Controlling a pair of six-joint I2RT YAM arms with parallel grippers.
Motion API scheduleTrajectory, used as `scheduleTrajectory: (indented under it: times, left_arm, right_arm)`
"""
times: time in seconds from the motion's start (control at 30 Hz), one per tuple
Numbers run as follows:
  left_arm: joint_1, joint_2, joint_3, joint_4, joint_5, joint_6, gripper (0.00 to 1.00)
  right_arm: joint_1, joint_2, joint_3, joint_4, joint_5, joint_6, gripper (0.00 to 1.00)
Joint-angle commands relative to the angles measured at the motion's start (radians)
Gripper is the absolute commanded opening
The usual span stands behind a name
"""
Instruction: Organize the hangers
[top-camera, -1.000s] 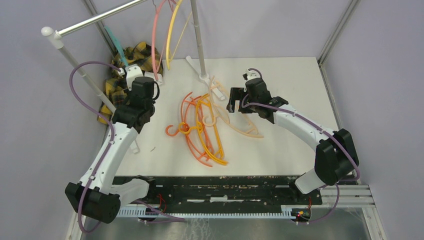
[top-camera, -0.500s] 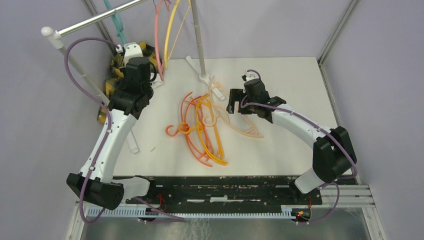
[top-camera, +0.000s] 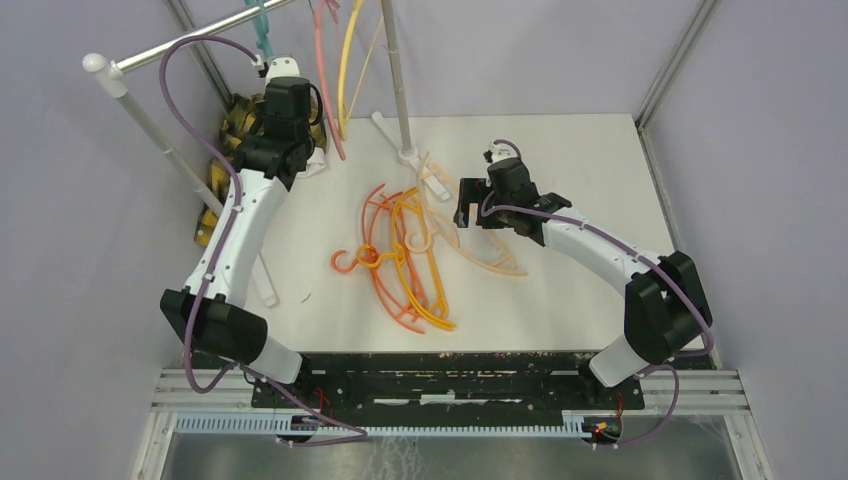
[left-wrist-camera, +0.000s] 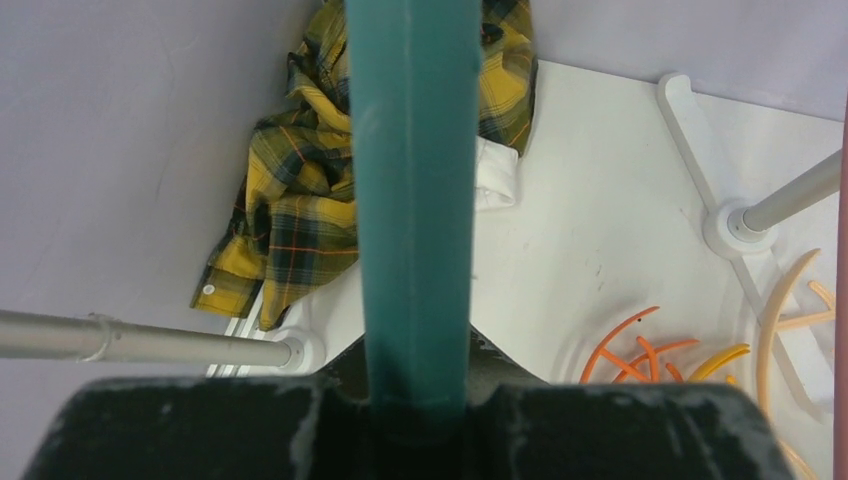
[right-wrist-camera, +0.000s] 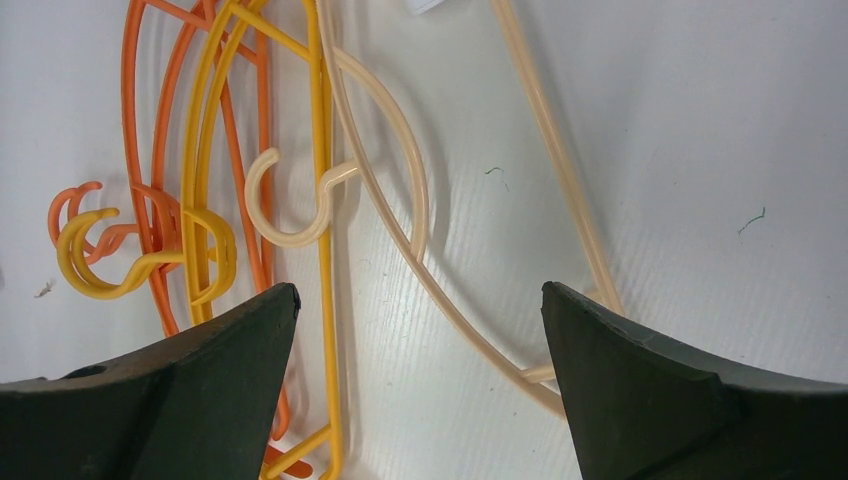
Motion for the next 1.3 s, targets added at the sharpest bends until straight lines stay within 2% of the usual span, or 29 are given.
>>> scheduleTrajectory:
  times: [0.0, 0.27, 0.53, 0.57, 0.6, 0.63, 0.7, 0.77, 0.83, 1.07, 1.27]
  left_arm:
    - [0.014, 0.044, 0.105, -0.037, 0.086, 0.034, 0.03]
    - [0.014, 0.094, 0.131, -0.052, 0.270, 0.059, 0.03]
    - [0.014, 0.096, 0.125, -0.036, 0.365, 0.066, 0.03]
    - [0.014, 0.088, 0.120, -0.034, 0.370, 0.063, 0.08]
    - [0.013, 0.076, 0.107, -0.022, 0.379, 0.061, 0.18]
    - [0.013, 0.060, 0.085, -0.009, 0.395, 0.061, 0.33]
    - [0.014, 0.016, 0.039, 0.025, 0.418, 0.061, 0.54]
    - [0.013, -0.034, -0.001, 0.049, 0.439, 0.058, 0.81]
    - [0.014, -0.070, -0.031, 0.059, 0.461, 0.056, 0.98]
    - [0.014, -0.197, -0.172, 0.072, 0.574, 0.027, 0.99]
    - [0.013, -0.370, -0.437, 0.123, 0.756, -0.033, 0.99]
  right_arm:
    - [-0.006, 0.009, 0.033, 0.014, 0.023, -0.016, 1.00]
    - [-0.009, 0.036, 0.053, 0.003, 0.031, -0.026, 1.00]
    - [-0.012, 0.048, 0.065, 0.014, -0.002, -0.050, 1.00]
    - [-0.010, 0.046, 0.063, 0.018, -0.003, -0.048, 1.00]
    - [-0.011, 0.042, 0.060, 0.023, -0.003, -0.049, 1.00]
    - [-0.011, 0.040, 0.057, 0.027, -0.001, -0.049, 1.00]
    - [-0.011, 0.038, 0.058, 0.027, 0.005, -0.053, 1.00]
    - [-0.010, 0.044, 0.062, 0.023, 0.013, -0.054, 1.00]
    - [-0.010, 0.055, 0.070, 0.012, 0.011, -0.061, 0.98]
    - [-0.009, 0.072, 0.064, 0.021, 0.002, -0.097, 0.95]
    - [-0.008, 0.142, 0.123, -0.012, -0.025, -0.157, 0.93]
